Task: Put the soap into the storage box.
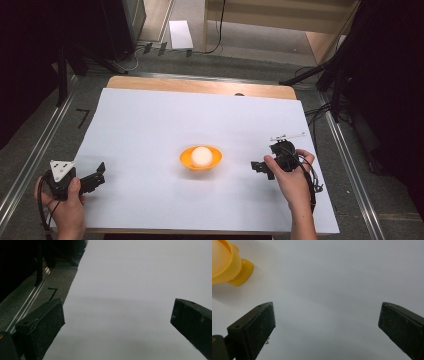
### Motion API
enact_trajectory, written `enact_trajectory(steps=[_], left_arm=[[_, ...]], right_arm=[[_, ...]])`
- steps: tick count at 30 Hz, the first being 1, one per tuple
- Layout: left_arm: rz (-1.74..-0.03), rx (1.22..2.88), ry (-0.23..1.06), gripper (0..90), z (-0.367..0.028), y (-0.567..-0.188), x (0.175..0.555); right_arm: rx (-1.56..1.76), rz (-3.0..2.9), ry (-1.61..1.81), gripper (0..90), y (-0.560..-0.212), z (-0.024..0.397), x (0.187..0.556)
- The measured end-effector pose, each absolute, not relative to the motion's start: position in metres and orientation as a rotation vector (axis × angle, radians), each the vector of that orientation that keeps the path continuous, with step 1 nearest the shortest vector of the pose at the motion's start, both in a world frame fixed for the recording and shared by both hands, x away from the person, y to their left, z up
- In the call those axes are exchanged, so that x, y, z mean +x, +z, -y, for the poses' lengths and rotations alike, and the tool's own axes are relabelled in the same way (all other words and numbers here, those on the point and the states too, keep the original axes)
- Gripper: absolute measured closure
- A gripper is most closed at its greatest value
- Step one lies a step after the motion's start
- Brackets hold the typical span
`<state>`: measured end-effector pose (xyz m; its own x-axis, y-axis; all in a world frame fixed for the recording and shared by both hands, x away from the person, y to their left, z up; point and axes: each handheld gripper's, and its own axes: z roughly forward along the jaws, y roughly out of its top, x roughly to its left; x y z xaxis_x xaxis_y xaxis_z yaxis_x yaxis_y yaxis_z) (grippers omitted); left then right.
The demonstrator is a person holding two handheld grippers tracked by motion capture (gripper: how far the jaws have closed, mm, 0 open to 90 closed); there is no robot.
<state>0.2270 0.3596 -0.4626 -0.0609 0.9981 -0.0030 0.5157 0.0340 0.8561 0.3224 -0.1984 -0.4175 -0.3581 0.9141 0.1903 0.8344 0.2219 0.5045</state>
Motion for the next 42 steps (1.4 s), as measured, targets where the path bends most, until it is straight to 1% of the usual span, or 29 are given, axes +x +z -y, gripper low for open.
enact_trajectory(steps=[29,42], left_arm=[[-1.653,1.555,0.940,0.0,-0.358,-0.463,0.227],[-1.651,1.557,0.943,0.0,-0.358,-0.463,0.227]], right_arm=[[1.699,-2.239,0.878,1.0,-0.436,0.257,0.297],[1.631,-2.219,0.900,1.0,-0.448,0.281,0.285]])
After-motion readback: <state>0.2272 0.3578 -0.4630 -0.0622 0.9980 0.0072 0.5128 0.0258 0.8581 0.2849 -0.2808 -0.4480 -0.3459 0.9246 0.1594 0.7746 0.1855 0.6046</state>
